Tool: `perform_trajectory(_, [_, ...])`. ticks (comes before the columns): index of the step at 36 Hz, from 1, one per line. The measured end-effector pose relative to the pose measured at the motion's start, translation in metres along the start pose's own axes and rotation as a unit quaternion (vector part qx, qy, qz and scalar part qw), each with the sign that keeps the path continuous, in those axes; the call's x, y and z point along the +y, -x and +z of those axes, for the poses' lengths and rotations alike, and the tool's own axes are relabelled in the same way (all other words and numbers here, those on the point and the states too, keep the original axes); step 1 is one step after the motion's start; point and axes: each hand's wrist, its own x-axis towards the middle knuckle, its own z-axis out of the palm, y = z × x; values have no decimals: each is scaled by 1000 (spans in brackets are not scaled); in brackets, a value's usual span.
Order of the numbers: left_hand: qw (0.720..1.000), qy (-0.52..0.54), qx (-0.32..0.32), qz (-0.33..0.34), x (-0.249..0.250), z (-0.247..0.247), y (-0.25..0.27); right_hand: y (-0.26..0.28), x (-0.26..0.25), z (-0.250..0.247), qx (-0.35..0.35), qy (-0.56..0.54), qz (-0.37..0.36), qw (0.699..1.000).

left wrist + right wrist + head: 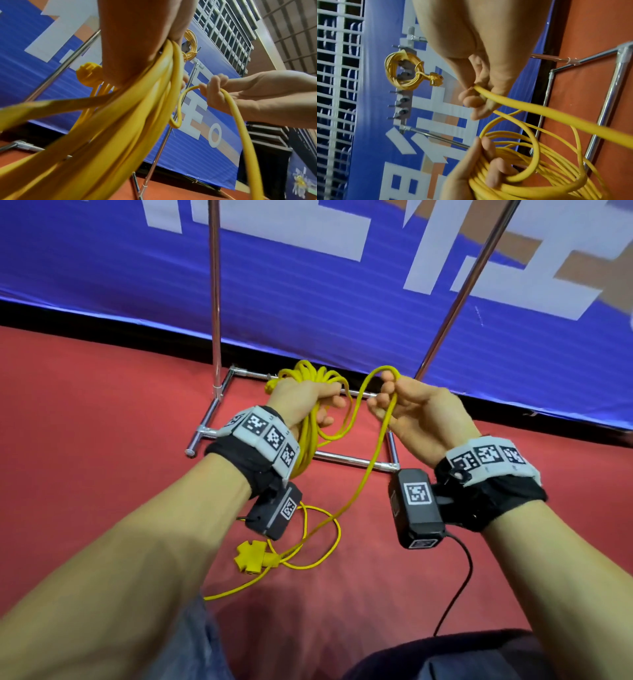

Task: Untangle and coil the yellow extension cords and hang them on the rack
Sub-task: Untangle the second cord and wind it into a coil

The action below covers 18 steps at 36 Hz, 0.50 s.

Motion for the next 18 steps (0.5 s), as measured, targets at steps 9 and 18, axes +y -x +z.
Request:
perform_trajectory(9, [999,16,-45,-16,-9,19,6,7,22,12,-96,348,-35,932])
perform_trajectory(18, [988,115,98,32,13,-2,1,14,42,-9,-152,480,119,856])
